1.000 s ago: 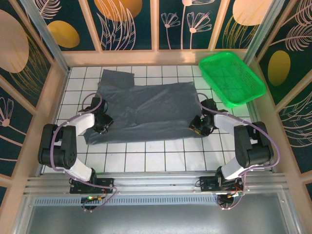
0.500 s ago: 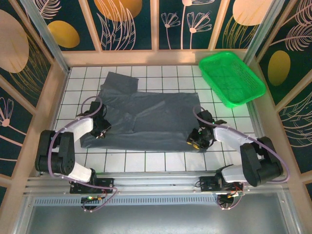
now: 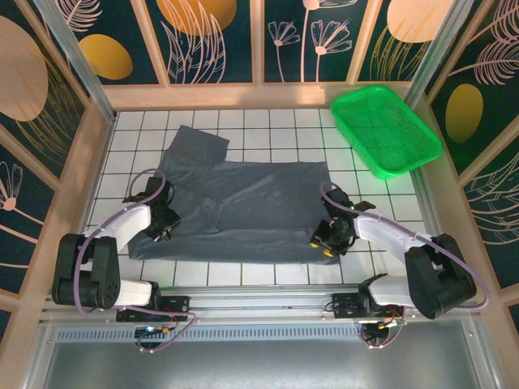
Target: Fold and stack the t-shirts
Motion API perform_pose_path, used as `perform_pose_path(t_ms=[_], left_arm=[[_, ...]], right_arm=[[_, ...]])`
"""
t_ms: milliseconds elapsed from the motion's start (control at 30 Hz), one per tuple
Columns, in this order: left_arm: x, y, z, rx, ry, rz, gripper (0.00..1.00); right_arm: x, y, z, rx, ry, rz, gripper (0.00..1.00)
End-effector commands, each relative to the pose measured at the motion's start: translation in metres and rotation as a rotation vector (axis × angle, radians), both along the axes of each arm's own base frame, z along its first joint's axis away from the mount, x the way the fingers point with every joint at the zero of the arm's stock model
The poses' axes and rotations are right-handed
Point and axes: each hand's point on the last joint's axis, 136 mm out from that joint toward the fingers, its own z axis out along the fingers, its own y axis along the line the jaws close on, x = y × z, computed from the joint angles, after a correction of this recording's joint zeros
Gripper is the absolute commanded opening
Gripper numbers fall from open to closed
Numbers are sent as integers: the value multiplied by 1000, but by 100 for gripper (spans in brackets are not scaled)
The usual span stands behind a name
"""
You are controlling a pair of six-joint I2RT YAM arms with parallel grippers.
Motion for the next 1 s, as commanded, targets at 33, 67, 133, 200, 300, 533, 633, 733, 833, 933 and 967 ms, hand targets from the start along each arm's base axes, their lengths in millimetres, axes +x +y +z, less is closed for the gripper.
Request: perform_pose_path(t_ms=[33,67,133,200,300,533,633,733,833,933,967], left_arm=[[34,19,68,75,-145,130,45],[50,20,82,72,-196,146,45],[87,15,105,50,-295,149,44],[127,11,115,45,-351,125,42],[192,2,120,59,-380,38,38],[316,4,110,151,-413,-106,38],[350,7,100,197,-442,-139,37],[374,13,85,251,-455,-166,36],[391,19,67,284,-464,-179,36],[406,23,55,310,-484,-189,38],[410,22,51,313,-494,-194,39]], right_arm=[[51,-1,46,-66,-185,17,46],[68,2,57,-63,-239,23,47],[98,4,74,-70,-322,21,47],[132,7,89,-51,-406,14,47],[182,15,108,-2,-504,24,46],[263,42,139,36,-673,146,46],[279,46,138,46,-667,153,46],[285,49,138,65,-665,151,46],[284,51,138,87,-660,148,46],[279,53,138,106,-653,152,46],[278,53,139,110,-652,152,46]])
